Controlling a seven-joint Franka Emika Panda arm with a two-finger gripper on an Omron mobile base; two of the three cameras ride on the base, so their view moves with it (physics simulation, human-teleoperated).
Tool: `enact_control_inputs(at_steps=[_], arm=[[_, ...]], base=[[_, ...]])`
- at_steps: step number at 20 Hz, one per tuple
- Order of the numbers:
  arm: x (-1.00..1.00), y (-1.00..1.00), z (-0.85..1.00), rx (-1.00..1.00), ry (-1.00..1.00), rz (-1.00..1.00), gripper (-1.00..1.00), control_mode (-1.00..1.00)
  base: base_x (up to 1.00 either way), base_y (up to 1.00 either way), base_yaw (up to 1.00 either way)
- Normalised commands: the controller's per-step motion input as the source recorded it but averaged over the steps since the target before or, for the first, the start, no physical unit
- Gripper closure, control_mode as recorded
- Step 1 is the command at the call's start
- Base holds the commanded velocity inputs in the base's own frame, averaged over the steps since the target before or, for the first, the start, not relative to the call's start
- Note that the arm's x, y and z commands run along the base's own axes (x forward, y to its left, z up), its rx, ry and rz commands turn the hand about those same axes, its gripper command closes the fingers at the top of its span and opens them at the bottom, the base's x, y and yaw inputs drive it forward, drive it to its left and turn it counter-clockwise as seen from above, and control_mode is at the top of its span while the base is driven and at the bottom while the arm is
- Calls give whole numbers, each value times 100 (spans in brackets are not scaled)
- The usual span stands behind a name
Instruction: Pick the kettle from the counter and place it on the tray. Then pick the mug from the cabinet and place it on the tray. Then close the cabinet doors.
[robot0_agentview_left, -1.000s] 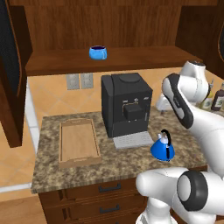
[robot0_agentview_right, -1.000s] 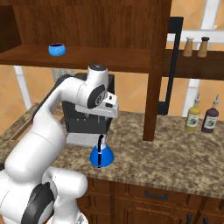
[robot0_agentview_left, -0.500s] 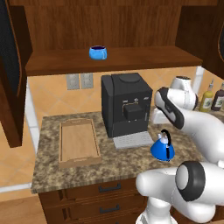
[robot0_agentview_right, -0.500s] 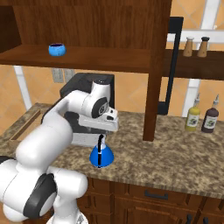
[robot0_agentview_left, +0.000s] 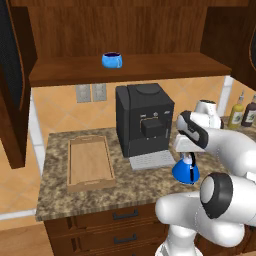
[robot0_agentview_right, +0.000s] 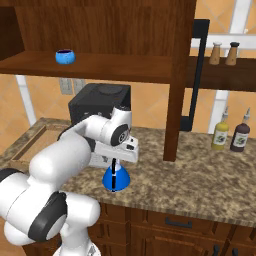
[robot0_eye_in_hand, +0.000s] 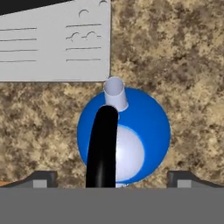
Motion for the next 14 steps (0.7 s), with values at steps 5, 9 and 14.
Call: enact_control_inputs(at_steps=[5,9,14], arm=[[0,-9,-15,1,1,0,100,-100],[0,0,0,0,0,0,100,-100],[-18,0,11,1,-3,0,100,-100]], base=[[0,0,0],[0,0,0],[0,0,0]])
